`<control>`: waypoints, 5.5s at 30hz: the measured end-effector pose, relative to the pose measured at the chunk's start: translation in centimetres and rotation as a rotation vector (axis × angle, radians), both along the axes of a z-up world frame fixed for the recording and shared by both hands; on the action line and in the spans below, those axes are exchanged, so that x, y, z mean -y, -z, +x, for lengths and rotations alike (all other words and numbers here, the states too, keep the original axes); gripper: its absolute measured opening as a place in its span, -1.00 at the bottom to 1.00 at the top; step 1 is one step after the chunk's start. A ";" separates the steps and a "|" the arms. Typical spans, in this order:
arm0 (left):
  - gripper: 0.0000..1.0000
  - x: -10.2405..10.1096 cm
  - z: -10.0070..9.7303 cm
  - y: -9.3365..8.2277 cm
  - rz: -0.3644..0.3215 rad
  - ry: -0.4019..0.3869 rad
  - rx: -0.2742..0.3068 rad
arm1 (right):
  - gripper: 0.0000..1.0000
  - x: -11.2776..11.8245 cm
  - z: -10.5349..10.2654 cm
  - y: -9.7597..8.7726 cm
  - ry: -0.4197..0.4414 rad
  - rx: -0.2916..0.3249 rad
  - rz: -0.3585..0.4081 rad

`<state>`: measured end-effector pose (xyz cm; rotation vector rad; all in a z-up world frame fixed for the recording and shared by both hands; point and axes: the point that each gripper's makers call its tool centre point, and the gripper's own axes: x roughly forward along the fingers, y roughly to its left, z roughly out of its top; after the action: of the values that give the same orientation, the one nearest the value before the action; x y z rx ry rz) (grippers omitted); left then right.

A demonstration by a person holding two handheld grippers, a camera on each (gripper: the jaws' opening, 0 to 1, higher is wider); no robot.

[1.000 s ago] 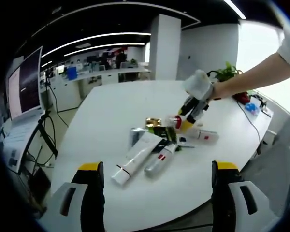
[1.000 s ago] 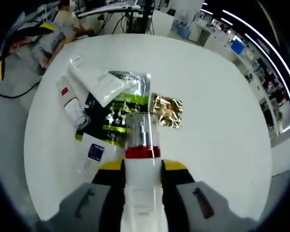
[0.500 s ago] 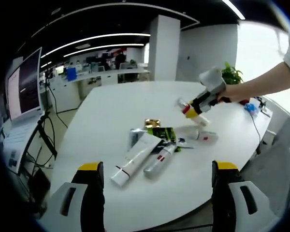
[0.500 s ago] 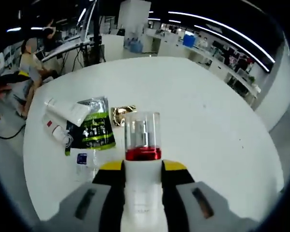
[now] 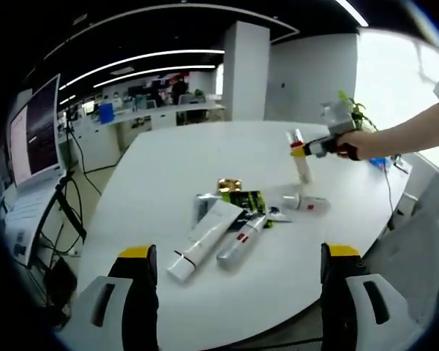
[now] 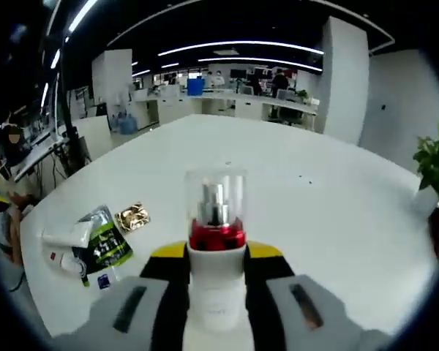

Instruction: Arrange the skincare products in the storage area until every visible bottle or jar stands upright without overlapping.

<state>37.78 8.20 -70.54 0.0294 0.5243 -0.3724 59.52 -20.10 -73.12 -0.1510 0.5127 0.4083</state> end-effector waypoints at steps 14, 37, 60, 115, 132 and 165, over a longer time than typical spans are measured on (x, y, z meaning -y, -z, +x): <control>0.80 0.7 -0.4 0.0 0.030 0.029 -0.001 | -0.44 1.7 -3.4 -0.1 0.177 0.086 0.066; 0.78 0.6 -0.3 -0.8 0.017 0.018 0.038 | -0.44 2.3 -4.1 0.7 0.460 0.064 0.085; 0.78 0.8 -0.3 -0.7 0.011 0.033 0.040 | -0.29 1.4 -5.8 3.1 0.366 -0.007 0.018; 0.75 1.8 -1.0 -0.9 0.003 0.086 0.042 | 0.64 1.2 -19.4 -1.2 0.037 -0.011 0.048; 0.75 1.8 -1.2 -0.5 0.029 0.086 0.033 | 0.68 1.3 -20.5 -3.0 0.066 0.079 0.091; 0.73 1.6 0.1 0.7 0.112 0.098 -0.047 | 0.57 0.3 -20.7 -3.9 0.019 0.127 0.132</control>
<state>37.92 6.64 -71.23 0.1550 0.5914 -0.4402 38.82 -20.38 -69.18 -0.0444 0.3611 0.4096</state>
